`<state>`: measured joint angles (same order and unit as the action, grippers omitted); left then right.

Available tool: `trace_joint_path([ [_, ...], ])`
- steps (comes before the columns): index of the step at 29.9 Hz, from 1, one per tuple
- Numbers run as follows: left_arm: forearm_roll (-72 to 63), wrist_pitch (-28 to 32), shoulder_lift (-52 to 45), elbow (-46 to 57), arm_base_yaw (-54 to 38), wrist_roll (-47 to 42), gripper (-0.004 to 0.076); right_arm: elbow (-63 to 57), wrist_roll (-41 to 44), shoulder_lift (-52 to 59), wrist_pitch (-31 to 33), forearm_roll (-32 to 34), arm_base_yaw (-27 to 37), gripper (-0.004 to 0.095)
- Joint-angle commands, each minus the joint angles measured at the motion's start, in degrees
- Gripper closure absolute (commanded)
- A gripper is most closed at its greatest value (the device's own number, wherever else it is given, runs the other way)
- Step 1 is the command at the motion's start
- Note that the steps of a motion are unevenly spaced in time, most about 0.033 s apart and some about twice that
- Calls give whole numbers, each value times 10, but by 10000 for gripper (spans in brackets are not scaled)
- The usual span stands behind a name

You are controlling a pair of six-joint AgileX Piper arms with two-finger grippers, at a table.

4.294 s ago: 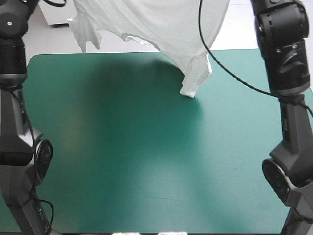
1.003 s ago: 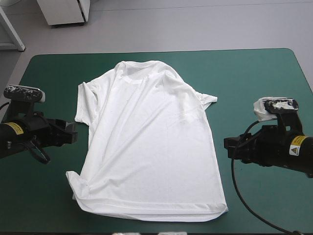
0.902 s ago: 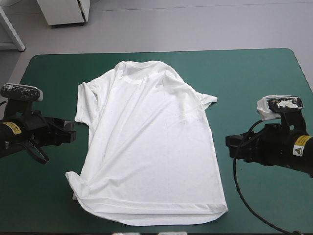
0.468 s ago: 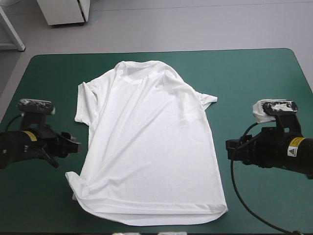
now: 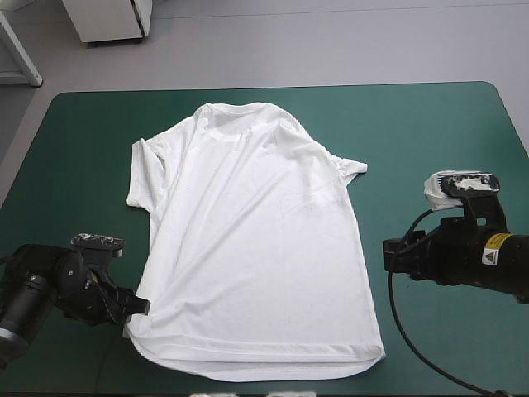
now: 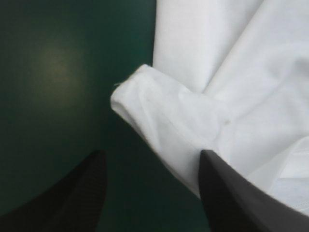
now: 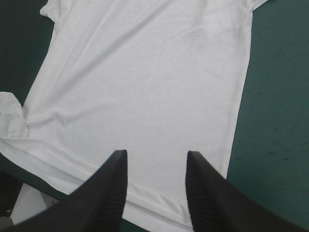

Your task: Fold the cloth

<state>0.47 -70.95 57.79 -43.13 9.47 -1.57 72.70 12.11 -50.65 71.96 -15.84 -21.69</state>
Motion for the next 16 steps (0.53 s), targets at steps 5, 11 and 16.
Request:
trace_joint_path([
  [5,-1,60,60,-1,3,-8,304,10,-7,2,-4,1,2,534],
  [11,1,80,134,-1,3,-7,304,10,-18,2,-4,8,2,534],
  [16,1,94,173,25,3,-7,304,10,-18,2,-4,15,2,534],
])
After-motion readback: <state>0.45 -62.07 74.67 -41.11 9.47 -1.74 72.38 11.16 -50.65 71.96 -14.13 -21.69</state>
